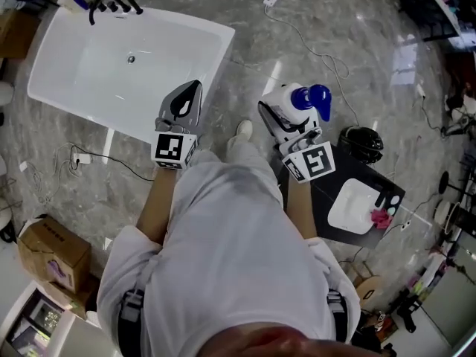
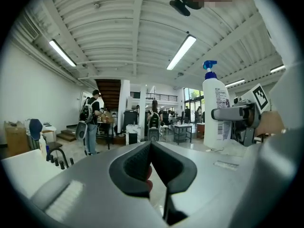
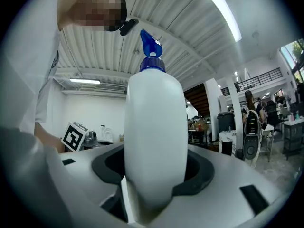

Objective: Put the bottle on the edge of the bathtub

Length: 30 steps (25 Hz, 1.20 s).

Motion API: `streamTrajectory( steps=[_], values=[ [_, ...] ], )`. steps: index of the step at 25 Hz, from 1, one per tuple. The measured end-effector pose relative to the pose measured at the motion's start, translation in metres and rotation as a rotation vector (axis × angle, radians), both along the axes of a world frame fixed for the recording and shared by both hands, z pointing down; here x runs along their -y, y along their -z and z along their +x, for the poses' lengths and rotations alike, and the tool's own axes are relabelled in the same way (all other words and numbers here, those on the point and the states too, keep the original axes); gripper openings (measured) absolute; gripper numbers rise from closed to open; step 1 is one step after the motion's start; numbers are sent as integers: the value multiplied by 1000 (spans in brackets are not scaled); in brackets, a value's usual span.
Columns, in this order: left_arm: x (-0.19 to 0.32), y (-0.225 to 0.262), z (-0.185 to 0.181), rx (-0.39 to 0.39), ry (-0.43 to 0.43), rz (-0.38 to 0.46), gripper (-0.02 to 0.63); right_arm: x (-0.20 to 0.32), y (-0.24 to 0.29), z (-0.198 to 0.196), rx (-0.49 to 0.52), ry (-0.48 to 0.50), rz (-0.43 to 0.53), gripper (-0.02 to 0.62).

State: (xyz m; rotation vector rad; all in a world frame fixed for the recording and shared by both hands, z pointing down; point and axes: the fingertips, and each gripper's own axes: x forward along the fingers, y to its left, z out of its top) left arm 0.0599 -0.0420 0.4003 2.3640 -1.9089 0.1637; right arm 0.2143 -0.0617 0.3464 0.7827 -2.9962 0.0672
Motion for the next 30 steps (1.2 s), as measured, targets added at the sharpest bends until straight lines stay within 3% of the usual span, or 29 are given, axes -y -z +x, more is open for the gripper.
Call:
streamTrajectory(
  steps=[9, 17, 24, 30],
  values=[
    [85, -14, -6, 73, 154, 24, -5, 121, -19, -19, 56, 216, -29, 258],
    [144, -6, -39, 45, 258, 85, -5, 193, -29, -80, 103, 363, -31, 258],
    [182, -28, -96, -14, 302, 53, -5, 237, -24, -156, 106, 476, 9, 258],
    [205, -51, -161, -9, 358, 22, -5, 266, -26, -236, 156, 577, 25, 258]
  ],
)
